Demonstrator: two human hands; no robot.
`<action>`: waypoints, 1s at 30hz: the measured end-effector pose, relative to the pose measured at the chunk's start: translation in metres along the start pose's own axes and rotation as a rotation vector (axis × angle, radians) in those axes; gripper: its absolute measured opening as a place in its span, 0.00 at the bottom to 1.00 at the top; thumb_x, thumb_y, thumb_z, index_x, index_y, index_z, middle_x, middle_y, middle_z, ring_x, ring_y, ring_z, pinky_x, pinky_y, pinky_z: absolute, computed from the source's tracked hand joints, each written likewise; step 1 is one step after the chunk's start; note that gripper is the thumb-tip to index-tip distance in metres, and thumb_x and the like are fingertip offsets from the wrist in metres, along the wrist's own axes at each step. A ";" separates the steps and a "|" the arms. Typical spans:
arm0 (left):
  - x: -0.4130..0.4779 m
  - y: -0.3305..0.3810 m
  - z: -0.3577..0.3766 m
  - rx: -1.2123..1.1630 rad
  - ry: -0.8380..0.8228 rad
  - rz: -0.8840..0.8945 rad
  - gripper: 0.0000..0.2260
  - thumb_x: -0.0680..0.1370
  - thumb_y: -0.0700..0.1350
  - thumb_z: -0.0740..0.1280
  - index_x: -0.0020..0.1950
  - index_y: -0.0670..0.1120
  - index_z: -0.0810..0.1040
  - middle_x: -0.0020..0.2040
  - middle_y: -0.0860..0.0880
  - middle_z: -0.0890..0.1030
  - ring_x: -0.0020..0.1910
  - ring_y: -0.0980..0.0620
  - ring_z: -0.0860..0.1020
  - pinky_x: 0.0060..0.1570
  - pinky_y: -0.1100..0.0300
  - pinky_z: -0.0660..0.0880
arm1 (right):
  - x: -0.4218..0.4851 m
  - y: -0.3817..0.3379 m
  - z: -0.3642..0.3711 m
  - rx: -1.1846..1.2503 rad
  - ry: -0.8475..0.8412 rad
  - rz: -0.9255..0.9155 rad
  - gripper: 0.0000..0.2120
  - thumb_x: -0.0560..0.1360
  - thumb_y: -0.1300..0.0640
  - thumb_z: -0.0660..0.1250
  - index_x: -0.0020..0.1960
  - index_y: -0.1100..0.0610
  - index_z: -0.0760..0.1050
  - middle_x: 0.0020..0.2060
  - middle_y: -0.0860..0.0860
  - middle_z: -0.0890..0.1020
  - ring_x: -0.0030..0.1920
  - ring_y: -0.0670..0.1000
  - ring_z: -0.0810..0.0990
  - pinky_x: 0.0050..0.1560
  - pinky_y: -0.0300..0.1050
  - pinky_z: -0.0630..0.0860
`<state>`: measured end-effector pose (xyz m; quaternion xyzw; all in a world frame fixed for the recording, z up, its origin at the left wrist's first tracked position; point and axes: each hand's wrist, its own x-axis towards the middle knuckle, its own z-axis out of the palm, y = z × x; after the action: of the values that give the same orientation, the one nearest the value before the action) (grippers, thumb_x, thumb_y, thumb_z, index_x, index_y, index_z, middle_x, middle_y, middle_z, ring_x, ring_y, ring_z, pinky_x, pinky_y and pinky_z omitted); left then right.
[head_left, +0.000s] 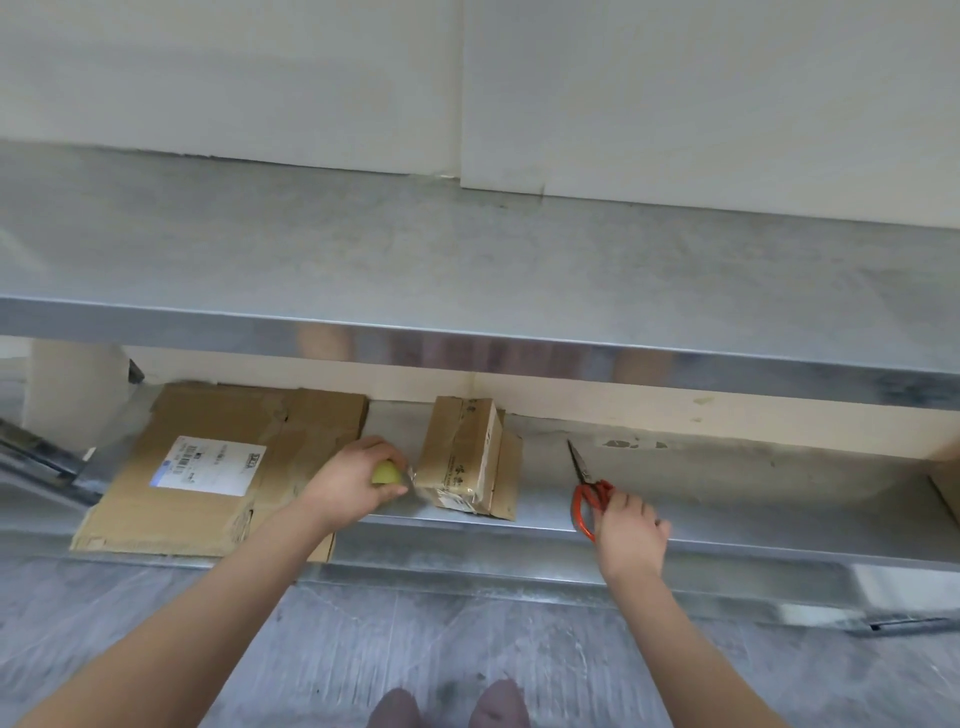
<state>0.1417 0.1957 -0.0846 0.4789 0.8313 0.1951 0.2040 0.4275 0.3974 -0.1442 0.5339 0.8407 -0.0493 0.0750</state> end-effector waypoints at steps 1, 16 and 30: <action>0.000 -0.001 -0.001 0.004 -0.005 0.002 0.09 0.72 0.50 0.73 0.51 0.53 0.78 0.51 0.56 0.76 0.52 0.55 0.73 0.49 0.62 0.66 | 0.000 -0.002 -0.001 -0.038 -0.022 0.018 0.12 0.81 0.55 0.58 0.63 0.57 0.70 0.57 0.53 0.77 0.55 0.55 0.78 0.50 0.48 0.67; -0.003 -0.014 -0.016 -0.004 -0.089 0.063 0.16 0.70 0.52 0.75 0.54 0.49 0.77 0.51 0.52 0.78 0.51 0.53 0.75 0.49 0.61 0.70 | -0.153 -0.093 -0.024 0.641 0.050 -0.067 0.19 0.75 0.43 0.65 0.64 0.42 0.67 0.53 0.39 0.81 0.50 0.49 0.82 0.50 0.44 0.74; -0.007 -0.023 -0.024 -0.031 -0.117 0.100 0.15 0.71 0.50 0.75 0.54 0.48 0.77 0.52 0.51 0.78 0.50 0.53 0.74 0.44 0.63 0.65 | -0.170 -0.167 -0.005 1.189 -0.549 0.053 0.24 0.66 0.29 0.67 0.51 0.45 0.72 0.38 0.44 0.78 0.37 0.42 0.78 0.46 0.42 0.76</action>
<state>0.1159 0.1762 -0.0752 0.5274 0.7897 0.1894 0.2496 0.3468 0.1759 -0.1084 0.4727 0.6071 -0.6384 -0.0200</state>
